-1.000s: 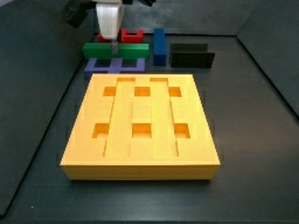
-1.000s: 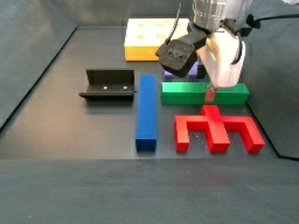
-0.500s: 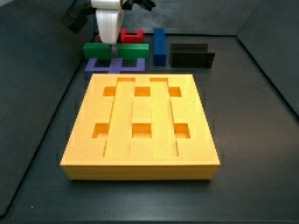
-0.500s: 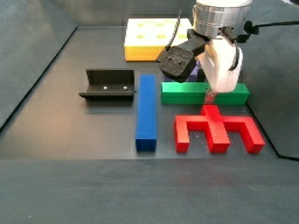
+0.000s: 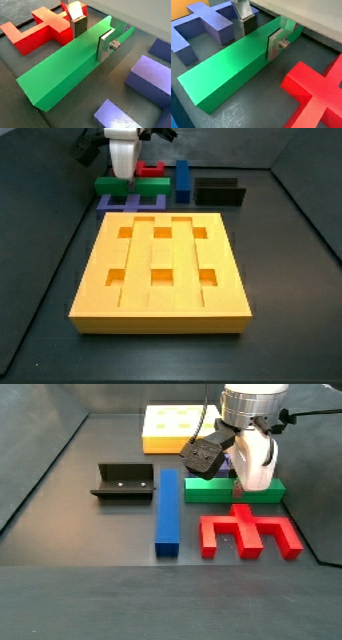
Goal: Pick up the green object. Move up. Move to above the board. Insert the green object.
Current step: Pick up the green object.
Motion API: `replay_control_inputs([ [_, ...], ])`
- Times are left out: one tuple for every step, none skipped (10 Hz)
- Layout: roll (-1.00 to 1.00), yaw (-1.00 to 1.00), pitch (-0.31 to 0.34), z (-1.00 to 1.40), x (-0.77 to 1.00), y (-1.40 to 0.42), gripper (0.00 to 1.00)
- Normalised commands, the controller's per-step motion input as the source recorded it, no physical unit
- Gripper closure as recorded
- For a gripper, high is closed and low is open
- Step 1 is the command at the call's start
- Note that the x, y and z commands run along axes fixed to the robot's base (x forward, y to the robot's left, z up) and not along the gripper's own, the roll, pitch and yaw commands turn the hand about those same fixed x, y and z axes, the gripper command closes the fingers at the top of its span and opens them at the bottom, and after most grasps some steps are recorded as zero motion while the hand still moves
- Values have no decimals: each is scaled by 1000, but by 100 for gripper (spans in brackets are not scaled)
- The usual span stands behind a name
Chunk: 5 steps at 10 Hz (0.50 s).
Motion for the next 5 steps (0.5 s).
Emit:
replay_control_inputs([
  [0,0,0,0,0,0,100],
  [0,0,0,0,0,0,100],
  [0,0,0,0,0,0,100],
  [0,0,0,0,0,0,100],
  [0,0,0,0,0,0,100],
])
